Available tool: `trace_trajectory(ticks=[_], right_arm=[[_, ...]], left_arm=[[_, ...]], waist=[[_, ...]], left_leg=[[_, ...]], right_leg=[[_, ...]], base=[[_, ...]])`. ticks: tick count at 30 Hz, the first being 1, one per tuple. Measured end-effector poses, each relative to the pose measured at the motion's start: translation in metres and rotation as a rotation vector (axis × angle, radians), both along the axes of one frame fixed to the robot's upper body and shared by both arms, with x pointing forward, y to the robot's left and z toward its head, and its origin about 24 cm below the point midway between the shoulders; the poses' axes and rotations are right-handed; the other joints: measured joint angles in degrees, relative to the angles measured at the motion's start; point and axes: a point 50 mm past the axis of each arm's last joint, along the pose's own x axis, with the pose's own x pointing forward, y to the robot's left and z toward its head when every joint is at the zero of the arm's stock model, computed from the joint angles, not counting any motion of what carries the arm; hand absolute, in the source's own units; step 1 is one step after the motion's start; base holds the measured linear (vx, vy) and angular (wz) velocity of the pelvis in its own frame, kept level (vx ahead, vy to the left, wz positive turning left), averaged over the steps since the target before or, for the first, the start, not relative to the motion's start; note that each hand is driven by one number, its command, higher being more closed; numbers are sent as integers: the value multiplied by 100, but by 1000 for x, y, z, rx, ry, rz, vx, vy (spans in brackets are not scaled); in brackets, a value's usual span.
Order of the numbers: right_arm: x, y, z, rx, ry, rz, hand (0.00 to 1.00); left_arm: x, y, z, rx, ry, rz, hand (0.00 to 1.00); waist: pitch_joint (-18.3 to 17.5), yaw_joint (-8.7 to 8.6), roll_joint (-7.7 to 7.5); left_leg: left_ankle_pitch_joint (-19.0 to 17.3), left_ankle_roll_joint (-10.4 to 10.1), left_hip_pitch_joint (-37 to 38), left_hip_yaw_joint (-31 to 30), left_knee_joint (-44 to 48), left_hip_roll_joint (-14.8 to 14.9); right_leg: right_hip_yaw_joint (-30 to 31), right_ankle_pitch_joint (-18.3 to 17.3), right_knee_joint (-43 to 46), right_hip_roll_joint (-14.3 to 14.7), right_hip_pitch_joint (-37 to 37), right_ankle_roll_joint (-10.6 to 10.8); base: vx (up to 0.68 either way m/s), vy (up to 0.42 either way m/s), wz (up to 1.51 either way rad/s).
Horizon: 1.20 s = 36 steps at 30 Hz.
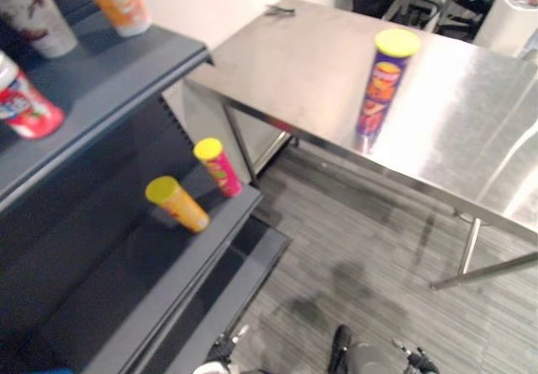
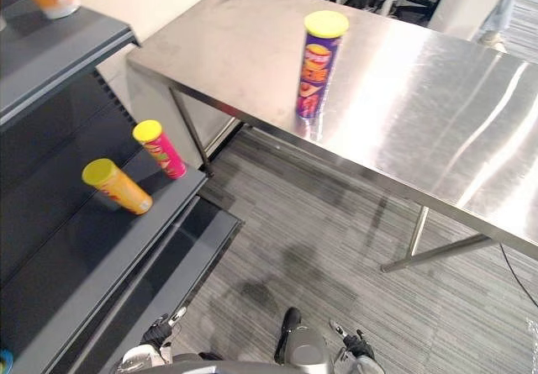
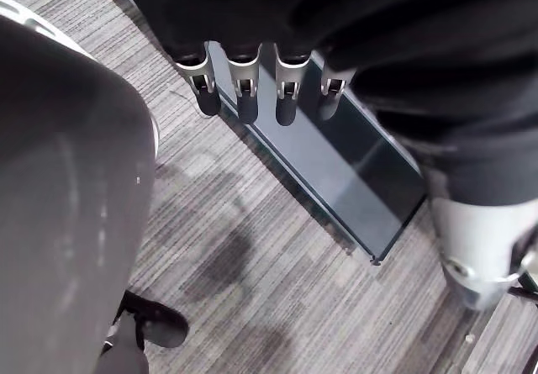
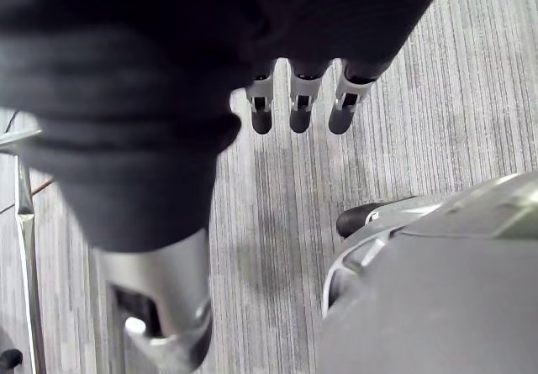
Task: Put the gum and the chips on the shelf.
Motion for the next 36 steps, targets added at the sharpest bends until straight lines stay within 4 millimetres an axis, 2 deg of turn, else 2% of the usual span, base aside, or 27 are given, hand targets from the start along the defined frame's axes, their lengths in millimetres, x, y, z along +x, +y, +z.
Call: trace_trajectory(ticks=[1, 2, 3, 4, 5, 6, 8, 10, 13, 14, 16, 18, 21, 26, 30, 34, 36], right_arm=[[-2, -1, -1, 5, 5, -18, 0], [-4, -2, -1, 4, 8, -23, 0], [-5, -4, 0, 0, 4, -36, 0], [-4, -9, 1, -17, -3, -38, 0], [-4, -10, 1, -18, -5, -46, 0], [-6, -16, 2, -29, -6, -62, 0], [-13, -23, 3, -45, 11, -72, 0], [-22, -26, 2, -48, 27, -95, 0], [-33, -30, 2, -57, 47, -120, 0], [-35, -30, 1, -57, 52, -121, 0], [-39, -30, 1, -56, 60, -125, 0], [-48, -18, -3, -15, 72, -170, 0], [-47, -7, -6, 17, 68, -192, 0], [-43, -9, -5, 19, 53, -207, 0], [-55, -12, -7, 32, 85, -294, 0], [-70, -28, -5, 7, 94, -452, 0], [-82, -53, 2, -48, 79, -613, 0]], left_arm=[[0, 0, 0, -5, -1, 22, 0], [-2, 0, 0, -6, 0, 33, 0], [-2, 0, 0, -24, -6, 77, 0], [0, -2, 0, -35, -17, 94, 0], [0, -3, 0, -41, -20, 101, 0], [0, -5, 0, -46, -23, 102, 0], [0, -7, 0, -46, -29, 99, 0], [0, -7, 0, -44, -35, 94, 0], [0, -8, 0, -44, -33, 91, 0], [0, -9, -1, -47, -31, 90, 0], [-2, -13, -2, -58, -19, 86, 0], [-1, -7, -1, -35, -20, 67, 0], [-1, -2, 0, -9, -15, 26, 0], [-7, 2, -2, 14, 17, -10, 0], [-10, 1, -3, 8, 30, -11, 0], [-14, 2, -4, 1, 34, -9, 0], [-18, 2, -4, -2, 41, -5, 0]], waist=[[5, 1, 2], [21, 1, 11], [52, 0, -16], [84, 7, -68], [85, 7, -51], [81, 9, -32], [83, 9, 10], [73, 32, 37], [46, 40, 77], [30, 71, 104], [-42, 72, 222], [-166, 122, 48], [-260, 168, -104], [-381, 182, -79], [-470, 194, -47], [-595, 227, -73], [-692, 238, -103]], left_leg=[[23, 35, 7, -101, 474, 273], [67, 103, -2, -308, 689, 383], [98, 254, -211, -1033, 1071, 483], [-175, 136, -412, -2070, 1016, 154], [-295, 93, -506, -2532, 962, -31], [-437, 67, -636, -3222, 806, -395], [-440, 58, -806, -3665, 484, -649], [-416, 34, -967, -3886, 45, -668], [-289, -20, -1124, -4477, -649, -882], [-192, -9, -1107, -4676, -858, -1007], [243, 16, -1068, -4779, -1209, -1135], [151, 123, -896, -4709, -1332, -1429], [95, 224, -867, -4594, -1442, -1677], [19, 346, -668, -4398, -1614, -1955], [-1, 374, -578, -4332, -1736, -1976], [4, 382, -545, -4295, -1816, -1948], [67, 435, -535, -4295, -1946, -1981]], right_leg=[[190, -142, 224, 89, -61, -89], [322, -188, 298, 151, -56, -137], [602, -221, 390, 242, -18, -235], [918, -245, 375, 297, 3, -209], [1067, -253, 329, 322, 32, -228], [1396, -235, 221, 394, 107, -225], [1690, -229, 60, 483, 238, -216], [1843, -218, -15, 565, 294, -196], [2209, -158, -4, 617, 317, -92], [2390, -156, 39, 619, 315, 12], [2575, -218, 170, 660, 295, 134], [2678, -270, 149, 385, 336, 291], [2696, -182, -125, 122, 441, 449], [2828, -58, -451, -133, 615, 639], [2884, 21, -604, -130, 650, 665], [2905, 151, -825, -98, 718, 654], [2900, 208, -936, -114, 717, 656]], base=[[-61, -164, -71], [-4, -195, -96], [24, -170, -115], [34, -138, -123], [35, -84, -133], [33, -43, -107], [55, 2, -114], [83, 68, -105], [135, 137, -92], [183, 211, -84], [208, 255, -64], [189, 269, -21], [168, 247, 2], [91, 160, -15], [20, 32, -14], [-21, -4, -10], [-40, 4, -3]])
